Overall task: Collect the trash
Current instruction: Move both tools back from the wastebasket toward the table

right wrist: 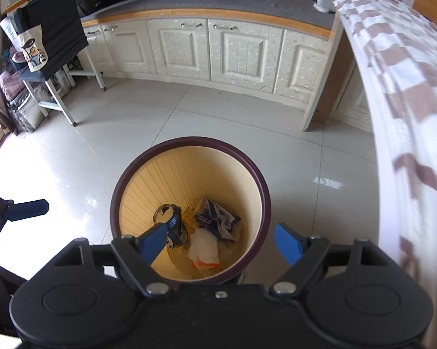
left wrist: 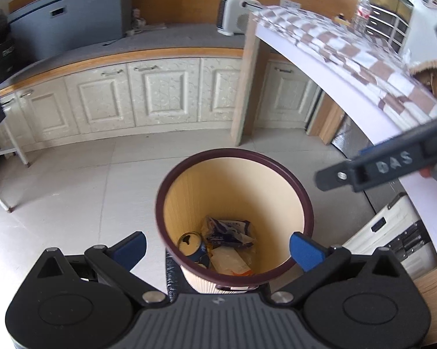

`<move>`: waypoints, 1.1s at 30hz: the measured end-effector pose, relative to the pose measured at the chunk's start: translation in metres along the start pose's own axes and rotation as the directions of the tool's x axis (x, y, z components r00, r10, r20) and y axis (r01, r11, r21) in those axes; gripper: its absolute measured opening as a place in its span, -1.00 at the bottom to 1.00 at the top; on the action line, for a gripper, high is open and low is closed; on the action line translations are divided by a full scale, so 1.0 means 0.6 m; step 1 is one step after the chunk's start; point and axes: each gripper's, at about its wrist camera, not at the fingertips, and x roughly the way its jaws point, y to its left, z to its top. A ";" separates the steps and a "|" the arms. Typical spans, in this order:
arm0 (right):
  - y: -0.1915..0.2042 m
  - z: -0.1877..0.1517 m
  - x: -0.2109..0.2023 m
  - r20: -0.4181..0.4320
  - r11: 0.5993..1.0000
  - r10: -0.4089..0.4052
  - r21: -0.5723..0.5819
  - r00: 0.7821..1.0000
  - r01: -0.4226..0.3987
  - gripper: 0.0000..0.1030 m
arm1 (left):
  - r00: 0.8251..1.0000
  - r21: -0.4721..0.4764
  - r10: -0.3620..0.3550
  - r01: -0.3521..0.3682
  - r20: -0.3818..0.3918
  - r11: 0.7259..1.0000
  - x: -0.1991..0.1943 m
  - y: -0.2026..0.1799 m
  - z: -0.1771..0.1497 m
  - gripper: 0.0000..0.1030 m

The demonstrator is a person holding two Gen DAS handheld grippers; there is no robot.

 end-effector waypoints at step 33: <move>0.014 -0.131 -0.311 0.292 0.991 -0.017 0.132 0.956 -0.023 1.00 | 0.952 -0.137 0.159 -0.127 0.260 0.982 -0.297 -0.023 -0.011 1.00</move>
